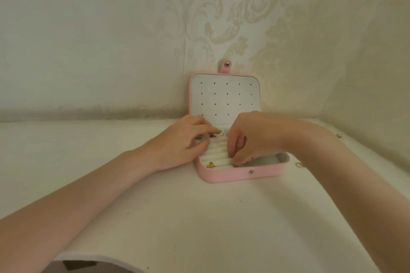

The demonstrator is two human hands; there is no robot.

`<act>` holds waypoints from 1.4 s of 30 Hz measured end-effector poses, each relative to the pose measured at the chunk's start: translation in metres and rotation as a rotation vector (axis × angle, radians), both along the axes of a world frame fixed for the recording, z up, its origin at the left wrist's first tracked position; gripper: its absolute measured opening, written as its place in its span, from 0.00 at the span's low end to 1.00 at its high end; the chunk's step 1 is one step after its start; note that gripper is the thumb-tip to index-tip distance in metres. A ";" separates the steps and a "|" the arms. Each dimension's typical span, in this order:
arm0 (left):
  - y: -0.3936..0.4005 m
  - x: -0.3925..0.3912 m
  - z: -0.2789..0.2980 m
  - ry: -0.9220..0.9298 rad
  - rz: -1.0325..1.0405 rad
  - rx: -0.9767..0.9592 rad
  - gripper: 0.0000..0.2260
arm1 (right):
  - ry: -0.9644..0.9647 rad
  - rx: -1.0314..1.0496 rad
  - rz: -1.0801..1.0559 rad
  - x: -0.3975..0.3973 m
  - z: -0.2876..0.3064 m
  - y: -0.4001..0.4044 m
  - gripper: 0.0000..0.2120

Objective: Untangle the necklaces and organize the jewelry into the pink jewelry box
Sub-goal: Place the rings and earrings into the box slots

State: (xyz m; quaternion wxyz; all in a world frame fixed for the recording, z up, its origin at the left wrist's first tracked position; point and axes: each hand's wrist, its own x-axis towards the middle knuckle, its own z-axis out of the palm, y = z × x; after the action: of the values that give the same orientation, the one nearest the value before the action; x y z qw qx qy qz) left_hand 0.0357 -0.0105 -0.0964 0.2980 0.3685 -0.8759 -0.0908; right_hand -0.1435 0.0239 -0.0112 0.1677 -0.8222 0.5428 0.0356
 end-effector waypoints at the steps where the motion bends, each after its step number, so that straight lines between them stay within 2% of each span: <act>1: 0.000 0.000 -0.001 0.008 -0.011 0.034 0.27 | -0.001 -0.026 -0.006 0.000 -0.002 0.002 0.03; 5: 0.006 0.000 0.000 0.085 -0.035 0.129 0.27 | 0.005 -0.027 -0.015 0.002 -0.002 0.015 0.02; 10: 0.025 -0.001 0.002 0.084 -0.080 0.138 0.19 | 0.098 -0.084 0.082 0.005 -0.002 0.039 0.04; 12: 0.029 -0.002 0.002 0.075 -0.081 0.130 0.19 | 0.088 -0.062 0.092 0.000 -0.001 0.042 0.05; 15: 0.031 -0.003 0.009 0.092 -0.083 0.140 0.18 | -0.075 0.063 0.058 -0.009 0.004 0.035 0.05; 18: 0.018 -0.005 0.026 0.104 -0.063 0.168 0.12 | -0.328 0.109 -0.014 -0.016 0.006 0.018 0.05; 20: 0.007 -0.010 0.035 0.035 -0.058 0.223 0.06 | -0.386 0.090 -0.034 -0.014 0.004 0.005 0.06; 24: -0.006 -0.017 0.029 0.033 -0.063 0.289 0.04 | -0.316 -0.068 -0.040 -0.005 -0.012 -0.015 0.07; 29: -0.006 -0.012 0.019 0.017 -0.109 0.341 0.15 | -0.196 -0.313 0.066 0.002 -0.021 -0.021 0.04; 34: -0.001 -0.016 0.018 0.084 -0.120 0.348 0.17 | -0.116 -0.309 0.143 0.004 -0.020 -0.016 0.02; 38: 0.002 -0.017 0.017 0.106 -0.116 0.326 0.18 | -0.066 -0.335 0.143 0.006 -0.022 -0.015 0.13; 42: 0.002 -0.018 0.017 0.125 -0.131 0.354 0.19 | 0.052 -0.441 0.175 0.011 -0.022 -0.012 0.16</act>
State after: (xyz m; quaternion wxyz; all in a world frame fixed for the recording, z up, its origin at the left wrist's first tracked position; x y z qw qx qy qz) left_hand 0.0175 -0.0085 -0.0796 0.2757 0.3512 -0.8482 -0.2851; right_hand -0.1327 0.0118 -0.0334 -0.0338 -0.8816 0.4683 -0.0482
